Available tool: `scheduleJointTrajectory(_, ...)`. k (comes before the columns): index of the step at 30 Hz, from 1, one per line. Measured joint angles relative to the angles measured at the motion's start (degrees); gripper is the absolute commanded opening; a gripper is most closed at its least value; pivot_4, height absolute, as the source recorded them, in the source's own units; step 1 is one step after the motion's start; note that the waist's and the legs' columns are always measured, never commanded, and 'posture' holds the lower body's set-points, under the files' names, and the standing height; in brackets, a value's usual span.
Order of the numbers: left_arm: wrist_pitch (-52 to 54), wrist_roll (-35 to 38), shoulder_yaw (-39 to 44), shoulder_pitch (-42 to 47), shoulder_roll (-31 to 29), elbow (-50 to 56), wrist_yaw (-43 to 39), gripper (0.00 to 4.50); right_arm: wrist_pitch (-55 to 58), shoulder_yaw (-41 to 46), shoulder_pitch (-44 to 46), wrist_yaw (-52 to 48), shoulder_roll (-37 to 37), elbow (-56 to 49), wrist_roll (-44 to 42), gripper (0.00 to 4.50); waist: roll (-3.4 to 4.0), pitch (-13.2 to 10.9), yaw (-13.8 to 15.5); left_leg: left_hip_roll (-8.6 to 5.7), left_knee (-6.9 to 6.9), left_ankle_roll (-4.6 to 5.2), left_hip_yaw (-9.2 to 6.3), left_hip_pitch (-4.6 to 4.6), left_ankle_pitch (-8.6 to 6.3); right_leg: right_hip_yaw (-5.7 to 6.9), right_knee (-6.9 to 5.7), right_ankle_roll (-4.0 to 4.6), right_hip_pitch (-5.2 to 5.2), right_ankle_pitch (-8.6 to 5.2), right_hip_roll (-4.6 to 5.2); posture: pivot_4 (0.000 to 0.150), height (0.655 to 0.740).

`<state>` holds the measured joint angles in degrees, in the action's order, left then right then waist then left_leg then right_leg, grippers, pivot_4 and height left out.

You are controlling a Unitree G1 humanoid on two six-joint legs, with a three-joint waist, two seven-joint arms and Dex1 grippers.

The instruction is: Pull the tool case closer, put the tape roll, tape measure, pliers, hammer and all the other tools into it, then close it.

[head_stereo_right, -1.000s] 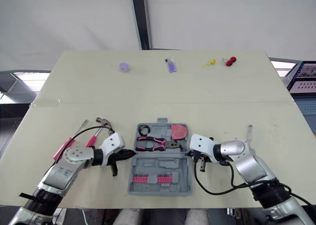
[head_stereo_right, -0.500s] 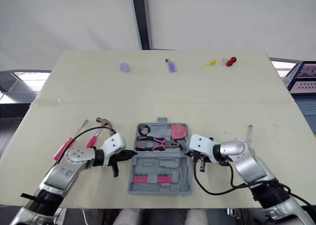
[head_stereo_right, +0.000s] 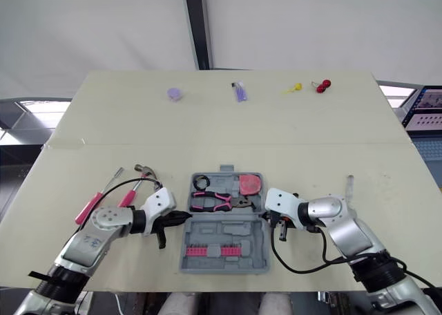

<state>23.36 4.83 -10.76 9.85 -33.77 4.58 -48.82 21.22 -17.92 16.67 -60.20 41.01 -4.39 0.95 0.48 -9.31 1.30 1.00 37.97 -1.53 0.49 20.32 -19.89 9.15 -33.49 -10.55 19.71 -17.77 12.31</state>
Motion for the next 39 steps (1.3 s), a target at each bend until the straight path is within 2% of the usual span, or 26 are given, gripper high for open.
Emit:
scheduleJointTrajectory(18, -0.3, 0.3, 1.0, -1.3, -0.6, 0.0, 0.1, 0.14, -0.6, 0.9, -1.3, -0.4, 0.9, -0.1, -1.0, 0.00, 0.00, 0.0, 0.0, 0.00, 0.00, 0.00, 0.00, 0.00, 0.00, 0.00, 0.00, 0.00, 0.00, 0.00, 0.00, 0.150, 0.7400)
scheduleJointTrajectory(25, 0.4, 5.5, 10.6, -6.0, -4.0, 1.5, -0.4, 0.14, 1.5, 13.7, -4.1, -2.2, 2.6, 1.5, -11.7, 0.00, -0.02, 0.0, 0.0, 0.02, -0.01, 0.00, 0.00, -0.01, -0.01, 0.00, 0.01, 0.00, -0.02, 0.00, 0.00, 0.150, 0.7400)
scheduleJointTrajectory(27, 2.6, 9.8, 15.6, -7.8, -4.8, 3.4, -1.2, 0.65, 4.5, 19.6, -4.6, -3.1, 2.7, 2.0, -17.5, 0.00, -0.06, -0.1, 0.0, 0.02, 0.00, 0.01, -0.02, 0.01, -0.01, 0.01, 0.01, 0.00, -0.02, 0.00, 0.00, 0.150, 0.7400)
scheduleJointTrajectory(28, 3.9, 12.0, 18.9, -8.5, -5.5, 4.4, -1.4, 0.94, 6.5, 23.2, -4.7, -3.4, 3.3, 2.8, -20.6, 0.51, -0.09, -0.1, 0.0, 0.02, 0.00, 0.01, -0.02, 0.00, -0.01, 0.01, 0.01, 0.00, -0.02, 0.00, 0.00, 0.150, 0.7400)
scheduleJointTrajectory(29, 4.9, 13.4, 22.3, -9.0, -6.8, 4.9, -1.3, 1.50, 8.0, 26.6, -4.6, -3.5, 4.6, 4.2, -22.6, 0.94, -0.08, -0.1, 0.1, 0.02, 0.00, 0.01, -0.02, 0.00, -0.01, 0.01, 0.02, 0.00, -0.03, 0.00, 0.00, 0.150, 0.7400)
scheduleJointTrajectory(30, 5.4, 14.1, 24.7, -9.3, -7.8, 5.0, -1.2, 1.86, 8.7, 28.8, -4.7, -3.6, 5.8, 5.4, -23.4, 1.25, -0.08, -0.1, 0.1, 0.02, 0.00, 0.01, -0.03, -0.01, -0.01, 0.01, 0.02, 0.00, -0.04, 0.00, 0.00, 0.150, 0.7400)
scheduleJointTrajectory(31, 5.9, 15.0, 28.3, -10.0, -9.1, 4.8, -0.8, 2.34, 9.0, 31.6, -5.1, -3.8, 7.5, 7.6, -24.5, 1.76, -0.08, -0.1, 0.1, 0.02, -0.01, 0.02, -0.02, 0.00, -0.03, 0.01, 0.03, 0.00, -0.04, 0.00, 0.00, 0.150, 0.7400)
scheduleJointTrajectory(35, 5.2, 14.8, 40.4, -15.7, -13.5, -1.4, 1.0, 4.26, 7.2, 39.8, -8.2, -3.6, 12.4, 18.3, -24.7, 3.74, -0.08, -0.2, -0.2, 0.02, -0.15, 0.03, 0.13, -0.06, -0.06, 0.00, 0.09, 0.00, 0.00, 0.00, 0.00, 0.150, 0.7400)
scheduleJointTrajectory(36, 4.5, 14.5, 43.2, -17.3, -14.1, -3.8, 1.6, 4.50, 6.0, 41.5, -8.9, -3.0, 12.9, 21.1, -24.4, 4.19, -0.08, -0.2, -0.4, 0.02, -0.18, 0.03, 0.15, -0.08, -0.06, 0.00, 0.11, 0.00, 0.00, 0.00, 0.00, 0.150, 0.7400)
scheduleJointTrajectory(37, 3.6, 14.1, 45.2, -18.4, -14.3, -5.9, 2.0, 4.50, 4.9, 42.9, -9.4, -2.5, 13.3, 23.6, -24.0, 4.40, -0.09, -0.2, -0.6, 0.03, -0.20, 0.03, 0.17, -0.10, -0.06, 0.00, 0.12, 0.00, 0.00, 0.00, 0.00, 0.150, 0.7400)
scheduleJointTrajectory(39, 1.5, 13.5, 47.9, -19.6, -14.4, -9.9, 3.1, 4.50, 2.8, 44.4, -10.0, -1.7, 13.9, 27.8, -23.5, 4.40, -0.09, -0.2, -1.2, 0.04, -0.23, 0.03, 0.19, -0.14, -0.06, -0.03, 0.13, -0.01, -0.02, 0.00, 0.01, 0.150, 0.7400)
